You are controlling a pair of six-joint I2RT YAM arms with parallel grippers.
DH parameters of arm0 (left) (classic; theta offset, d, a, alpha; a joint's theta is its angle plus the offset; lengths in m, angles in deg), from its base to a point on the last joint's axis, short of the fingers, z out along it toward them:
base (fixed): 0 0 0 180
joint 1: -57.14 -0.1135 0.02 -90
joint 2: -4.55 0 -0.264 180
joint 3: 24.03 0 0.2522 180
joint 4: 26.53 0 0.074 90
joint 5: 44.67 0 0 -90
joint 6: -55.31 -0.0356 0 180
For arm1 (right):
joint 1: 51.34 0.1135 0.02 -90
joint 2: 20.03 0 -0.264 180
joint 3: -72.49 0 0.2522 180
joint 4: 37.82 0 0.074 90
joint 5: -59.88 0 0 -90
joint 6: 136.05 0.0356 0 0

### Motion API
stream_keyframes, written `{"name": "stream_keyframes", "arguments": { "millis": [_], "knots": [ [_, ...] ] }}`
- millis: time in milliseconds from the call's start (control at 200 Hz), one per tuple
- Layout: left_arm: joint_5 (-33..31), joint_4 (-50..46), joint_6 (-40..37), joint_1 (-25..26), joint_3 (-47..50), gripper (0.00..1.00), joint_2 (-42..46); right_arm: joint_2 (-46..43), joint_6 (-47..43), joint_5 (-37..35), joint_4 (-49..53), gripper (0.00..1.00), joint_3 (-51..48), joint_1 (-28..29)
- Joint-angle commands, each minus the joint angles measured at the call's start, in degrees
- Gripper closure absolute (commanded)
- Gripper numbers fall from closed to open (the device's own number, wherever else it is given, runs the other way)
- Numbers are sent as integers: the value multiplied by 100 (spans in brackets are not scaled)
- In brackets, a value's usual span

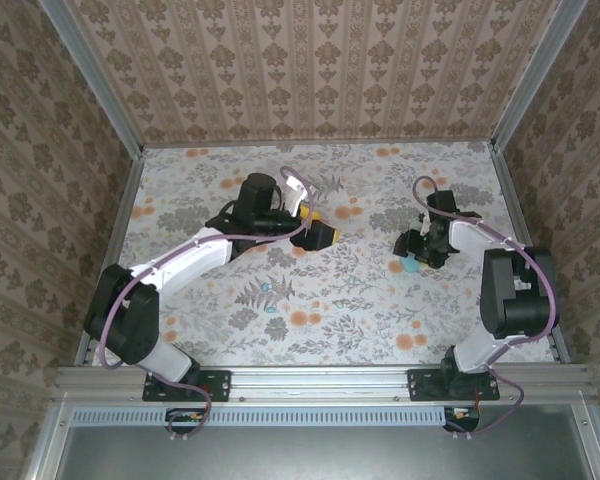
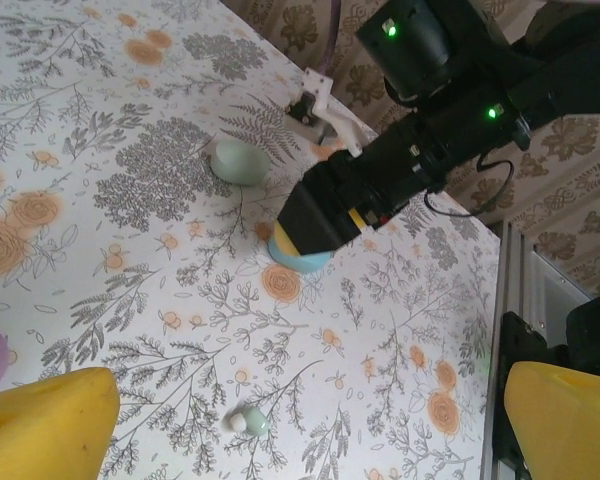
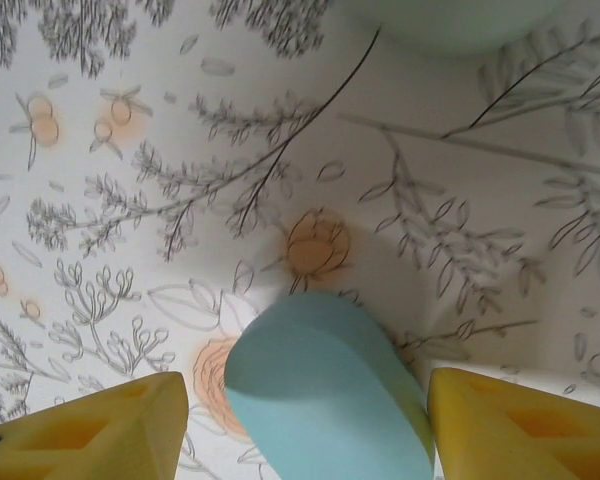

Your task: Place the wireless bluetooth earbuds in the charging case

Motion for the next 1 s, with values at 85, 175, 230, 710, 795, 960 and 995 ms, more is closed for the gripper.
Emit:
{"name": "stream_keyframes", "arguments": {
  "millis": [85,175,230,710,795,960,995],
  "knots": [
    [51,-162,-268,-32,-222,0,54,-142,-90,-457,491,34,-10,276],
    [60,-159,-259,-50,-215,0,54,-138,-89,-837,602,34,50,482],
    [48,-144,-251,-54,-216,0,47,-89,-94,-1128,706,35,130,613],
    [-54,-159,-233,-133,-118,0,186,470,158,-1893,972,44,458,988],
    [-66,-158,-225,-142,-118,0,177,444,97,-1829,919,46,442,988],
    [-70,-127,-205,-150,-126,0,178,492,-6,-1828,853,45,445,988],
    [-77,-128,-200,-154,-132,0,178,503,-15,-1861,850,45,442,987]
  ]
}}
